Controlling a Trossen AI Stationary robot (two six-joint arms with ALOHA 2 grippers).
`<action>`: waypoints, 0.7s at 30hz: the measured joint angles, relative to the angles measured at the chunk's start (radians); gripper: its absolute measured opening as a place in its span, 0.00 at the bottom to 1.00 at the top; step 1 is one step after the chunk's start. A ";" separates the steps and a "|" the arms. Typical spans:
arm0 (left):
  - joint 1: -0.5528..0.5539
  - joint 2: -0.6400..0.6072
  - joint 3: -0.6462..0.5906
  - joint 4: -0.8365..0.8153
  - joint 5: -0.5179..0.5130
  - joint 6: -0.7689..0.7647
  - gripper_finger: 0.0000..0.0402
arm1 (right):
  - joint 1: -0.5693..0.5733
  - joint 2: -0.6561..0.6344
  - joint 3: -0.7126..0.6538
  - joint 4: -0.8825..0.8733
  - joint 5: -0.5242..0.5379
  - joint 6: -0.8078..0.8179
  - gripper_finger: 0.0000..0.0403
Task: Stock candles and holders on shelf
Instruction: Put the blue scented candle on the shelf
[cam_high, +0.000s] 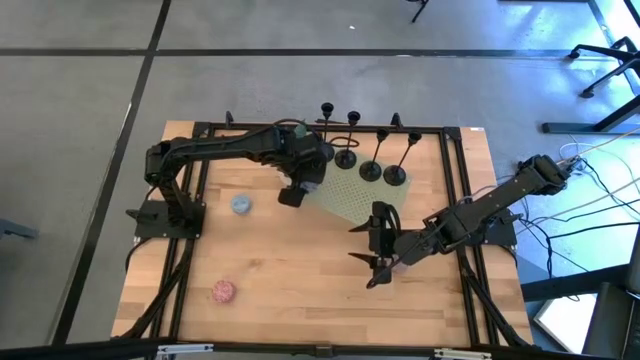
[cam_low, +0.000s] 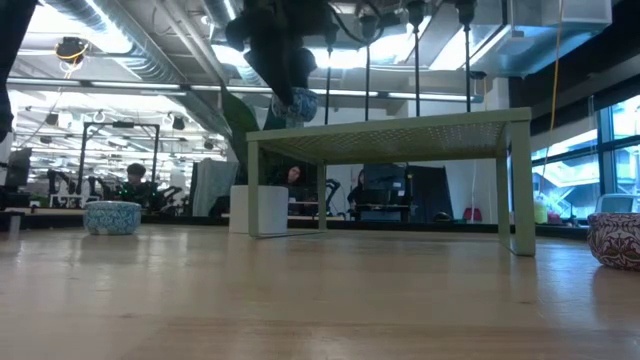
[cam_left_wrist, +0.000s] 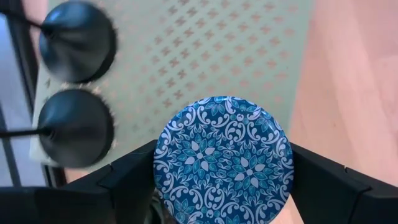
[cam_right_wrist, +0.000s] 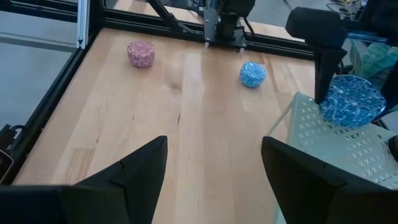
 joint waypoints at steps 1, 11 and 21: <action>0.000 0.000 0.000 0.000 0.012 0.013 0.77 | 0.000 0.000 0.000 0.000 0.000 0.000 0.65; 0.002 0.030 -0.001 -0.018 0.046 0.058 0.77 | 0.000 0.000 0.000 0.002 0.000 0.000 0.65; 0.002 0.044 -0.001 -0.009 -0.048 0.055 0.82 | 0.000 0.000 0.001 0.007 0.000 0.000 0.65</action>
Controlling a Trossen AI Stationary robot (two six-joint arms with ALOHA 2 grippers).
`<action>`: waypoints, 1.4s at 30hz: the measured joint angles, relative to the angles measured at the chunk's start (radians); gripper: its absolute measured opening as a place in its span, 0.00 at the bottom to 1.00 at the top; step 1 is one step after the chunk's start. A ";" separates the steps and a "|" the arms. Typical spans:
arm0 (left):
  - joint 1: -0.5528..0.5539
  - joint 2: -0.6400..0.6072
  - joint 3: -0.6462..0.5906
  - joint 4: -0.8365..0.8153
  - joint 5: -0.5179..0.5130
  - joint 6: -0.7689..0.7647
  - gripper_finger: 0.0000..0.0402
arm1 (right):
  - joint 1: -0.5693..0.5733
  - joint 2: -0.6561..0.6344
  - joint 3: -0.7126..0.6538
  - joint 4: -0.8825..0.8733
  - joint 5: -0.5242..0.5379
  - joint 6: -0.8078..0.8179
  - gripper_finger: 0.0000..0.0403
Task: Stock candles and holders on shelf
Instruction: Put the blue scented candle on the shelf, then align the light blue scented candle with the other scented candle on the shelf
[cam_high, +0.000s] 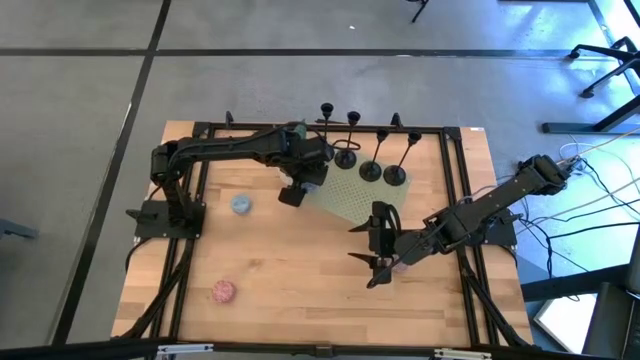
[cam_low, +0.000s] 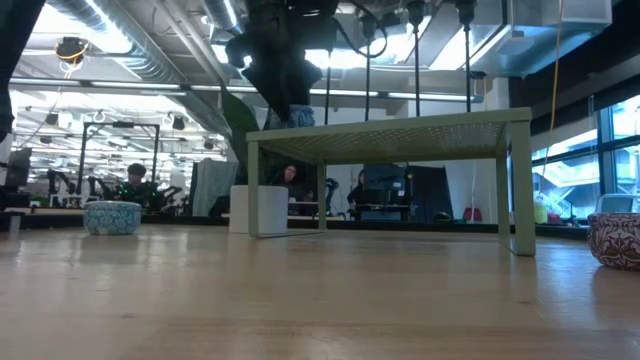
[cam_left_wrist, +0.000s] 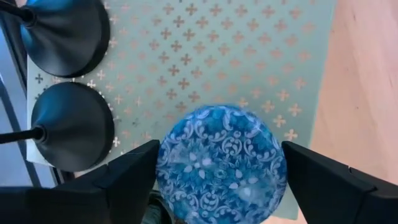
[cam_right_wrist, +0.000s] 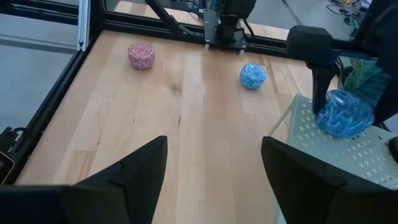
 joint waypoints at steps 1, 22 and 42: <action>0.000 0.000 0.000 -0.002 0.000 0.000 0.82 | 0.000 0.000 0.000 0.000 0.000 0.000 0.65; -0.131 -0.001 0.011 -0.027 -0.278 0.063 0.84 | 0.000 0.000 0.000 0.000 0.000 0.000 0.65; -0.413 -0.140 0.280 -0.498 -0.369 -0.568 0.84 | 0.000 0.000 0.000 -0.005 0.000 0.000 0.65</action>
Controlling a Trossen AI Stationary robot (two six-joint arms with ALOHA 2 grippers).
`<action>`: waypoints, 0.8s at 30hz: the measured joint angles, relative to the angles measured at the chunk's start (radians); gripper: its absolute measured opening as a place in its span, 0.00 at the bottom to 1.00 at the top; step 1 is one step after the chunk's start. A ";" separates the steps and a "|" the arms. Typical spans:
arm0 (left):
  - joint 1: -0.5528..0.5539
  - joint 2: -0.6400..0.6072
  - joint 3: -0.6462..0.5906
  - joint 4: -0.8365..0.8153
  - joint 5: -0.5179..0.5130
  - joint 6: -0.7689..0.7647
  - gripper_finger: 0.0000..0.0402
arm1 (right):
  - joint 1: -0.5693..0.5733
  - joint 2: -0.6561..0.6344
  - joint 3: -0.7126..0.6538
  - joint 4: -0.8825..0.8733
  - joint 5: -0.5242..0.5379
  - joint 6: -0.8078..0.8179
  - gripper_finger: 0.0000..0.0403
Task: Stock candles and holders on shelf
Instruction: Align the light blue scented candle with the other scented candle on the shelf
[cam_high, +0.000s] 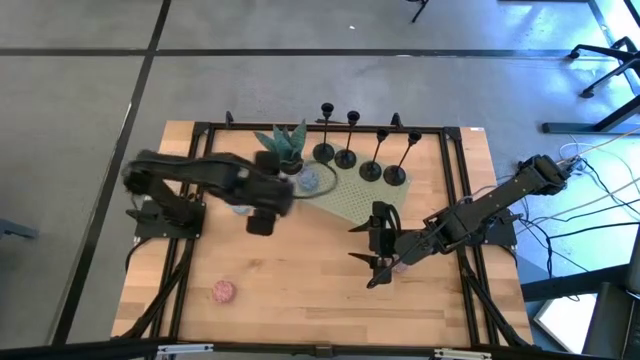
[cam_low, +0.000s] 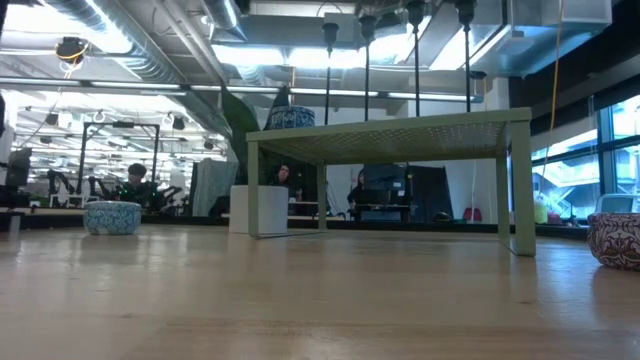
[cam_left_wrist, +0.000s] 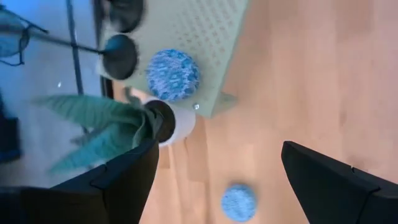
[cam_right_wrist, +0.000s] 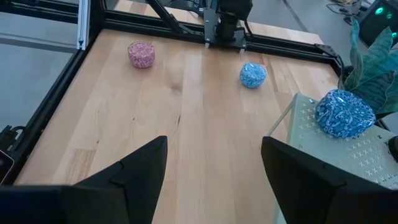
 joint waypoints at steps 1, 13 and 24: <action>-0.011 -0.032 -0.002 -0.001 0.003 -0.036 0.84 | 0.000 0.000 0.000 0.001 0.000 0.000 0.65; -0.092 -0.443 -0.391 0.032 -0.046 -0.458 0.84 | 0.000 0.000 0.000 0.002 -0.008 0.000 0.65; -0.021 -0.661 -0.939 0.337 0.052 -0.621 0.84 | 0.000 0.000 0.000 0.005 -0.008 0.000 0.65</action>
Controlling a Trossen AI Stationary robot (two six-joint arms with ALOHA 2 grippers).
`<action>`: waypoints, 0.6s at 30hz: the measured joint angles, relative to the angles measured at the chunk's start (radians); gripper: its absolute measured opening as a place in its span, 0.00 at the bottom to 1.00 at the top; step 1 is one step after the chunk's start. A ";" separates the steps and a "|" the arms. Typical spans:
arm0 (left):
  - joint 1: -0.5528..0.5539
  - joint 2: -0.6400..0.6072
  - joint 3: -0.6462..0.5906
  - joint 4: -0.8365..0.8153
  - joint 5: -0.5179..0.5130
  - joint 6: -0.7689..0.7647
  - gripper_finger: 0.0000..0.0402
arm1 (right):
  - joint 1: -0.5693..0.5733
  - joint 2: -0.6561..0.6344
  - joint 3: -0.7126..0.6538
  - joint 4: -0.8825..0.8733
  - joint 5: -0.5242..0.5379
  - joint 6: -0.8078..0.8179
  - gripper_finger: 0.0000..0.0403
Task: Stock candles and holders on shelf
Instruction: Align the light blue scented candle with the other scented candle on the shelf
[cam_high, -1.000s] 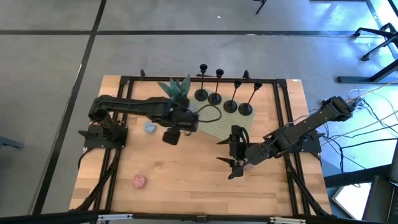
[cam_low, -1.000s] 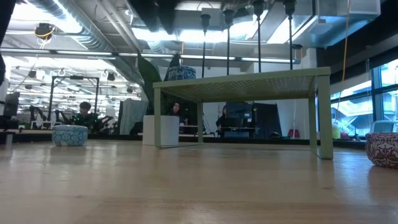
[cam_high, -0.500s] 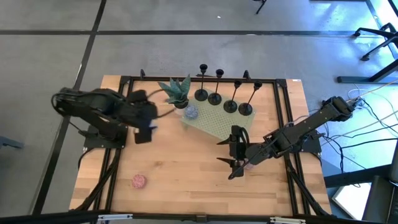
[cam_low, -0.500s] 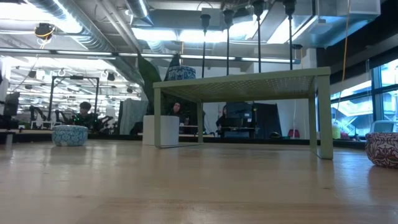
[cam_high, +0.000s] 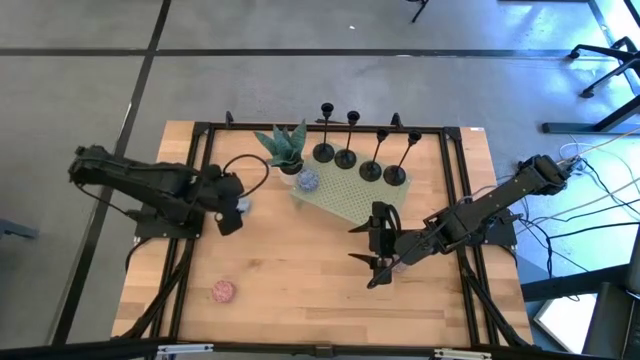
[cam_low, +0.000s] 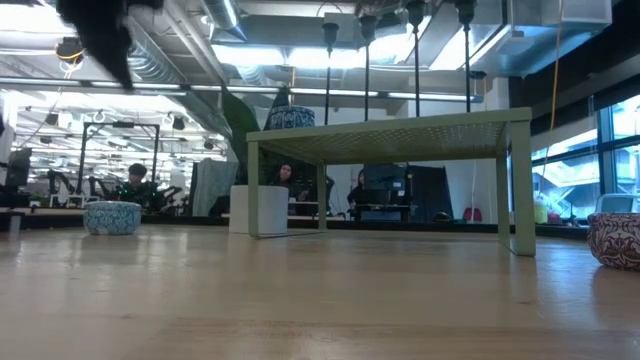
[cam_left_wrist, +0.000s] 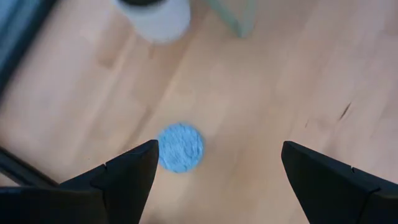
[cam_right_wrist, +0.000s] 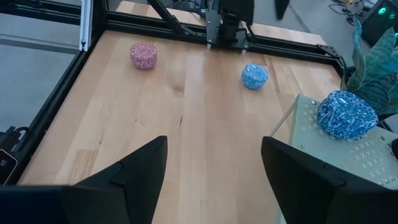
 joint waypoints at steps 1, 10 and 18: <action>0.018 -0.009 -0.040 0.027 0.027 -0.007 0.84 | 0.000 0.000 0.000 0.000 0.000 0.000 0.65; 0.188 -0.048 -0.274 0.221 0.203 0.050 0.84 | 0.000 0.000 0.000 0.008 0.000 -0.008 0.65; 0.321 -0.047 -0.363 0.252 0.210 0.030 0.84 | 0.000 0.000 0.000 0.009 0.000 -0.036 0.65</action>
